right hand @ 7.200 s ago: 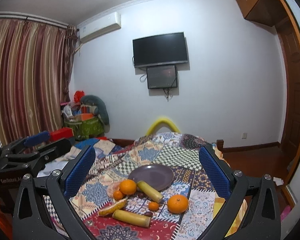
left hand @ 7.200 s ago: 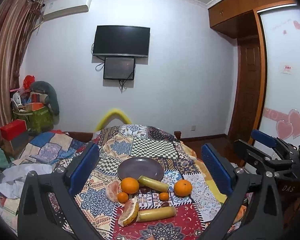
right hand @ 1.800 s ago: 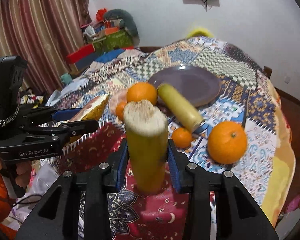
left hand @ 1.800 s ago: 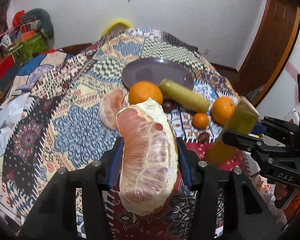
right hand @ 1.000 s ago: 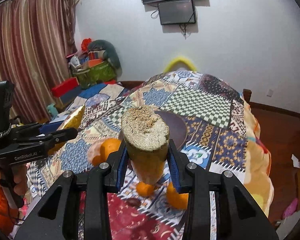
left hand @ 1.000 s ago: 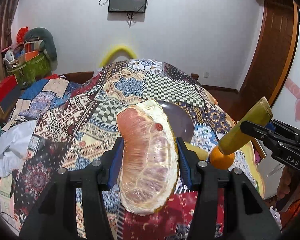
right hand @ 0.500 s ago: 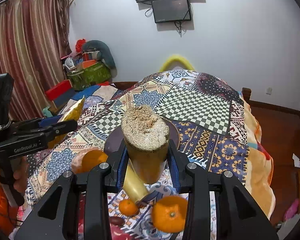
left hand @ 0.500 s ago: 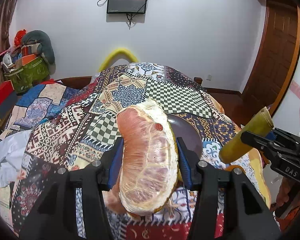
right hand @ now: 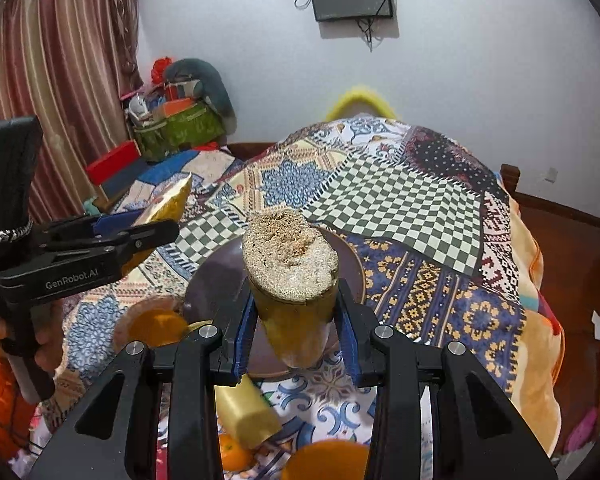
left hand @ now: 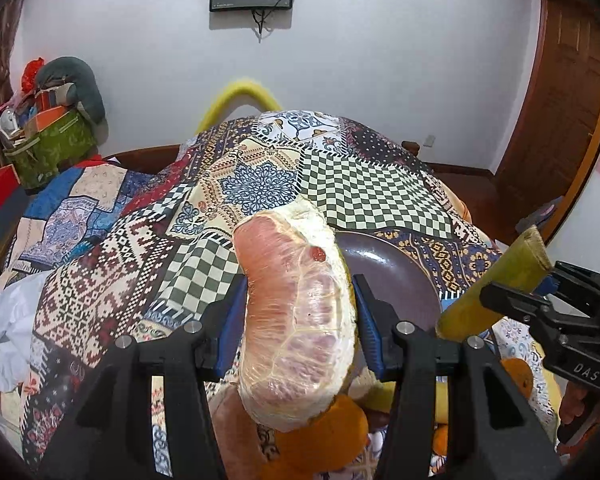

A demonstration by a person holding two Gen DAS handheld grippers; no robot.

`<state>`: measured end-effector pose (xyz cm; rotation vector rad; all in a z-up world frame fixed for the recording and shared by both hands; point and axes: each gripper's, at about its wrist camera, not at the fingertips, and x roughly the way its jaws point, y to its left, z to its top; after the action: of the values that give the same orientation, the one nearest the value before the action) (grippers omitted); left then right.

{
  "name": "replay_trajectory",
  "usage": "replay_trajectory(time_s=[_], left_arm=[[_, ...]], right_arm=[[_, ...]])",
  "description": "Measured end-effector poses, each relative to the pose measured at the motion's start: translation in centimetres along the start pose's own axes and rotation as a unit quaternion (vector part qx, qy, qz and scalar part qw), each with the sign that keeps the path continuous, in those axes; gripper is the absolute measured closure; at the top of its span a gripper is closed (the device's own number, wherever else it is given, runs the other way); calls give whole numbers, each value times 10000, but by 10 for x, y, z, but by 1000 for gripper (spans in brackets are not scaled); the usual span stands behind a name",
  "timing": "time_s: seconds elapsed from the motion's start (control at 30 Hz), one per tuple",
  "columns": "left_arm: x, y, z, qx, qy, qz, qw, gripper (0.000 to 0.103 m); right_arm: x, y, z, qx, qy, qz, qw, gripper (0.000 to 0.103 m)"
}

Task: Organize fruits
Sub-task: 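Lift both held items and carry them toward the purple plate, then lower the pomelo segment and yellow tube onto the plate and open both tools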

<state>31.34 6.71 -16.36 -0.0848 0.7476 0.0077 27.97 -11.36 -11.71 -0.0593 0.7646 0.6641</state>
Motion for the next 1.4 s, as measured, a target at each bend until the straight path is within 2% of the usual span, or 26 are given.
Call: replay_trajectory(time_s=[0.17,0.33,0.47,0.83,1.1,1.17,1.3,1.4], left_arm=[[22,1,6,31,171,-19,9998,52],[49,1,7,144,543,-78,9984,52],[65,0,8,223,744,-24,9970,52],[93,9,9,19,1236,-204,9921,52],[81,9,17,60,954,-133,9953,52],[77,9,17,86,897,-85,9959,52],[71,10,17,46,857,-45,9963,52],[65,11,17,2,812,-27,9967,52]], right_arm=[[21,-3,5,-118,320,73,9994,69],[46,-10,13,-221,695,144,9972,69],[58,-16,18,-152,826,259,9961,69],[89,-17,33,-121,1178,263,9926,69],[105,-14,31,-285,1430,54,9893,67],[102,-15,31,-304,1377,39,9900,66],[93,-13,33,-406,1204,-90,9919,56],[82,-12,32,-403,1113,-85,9929,56]])
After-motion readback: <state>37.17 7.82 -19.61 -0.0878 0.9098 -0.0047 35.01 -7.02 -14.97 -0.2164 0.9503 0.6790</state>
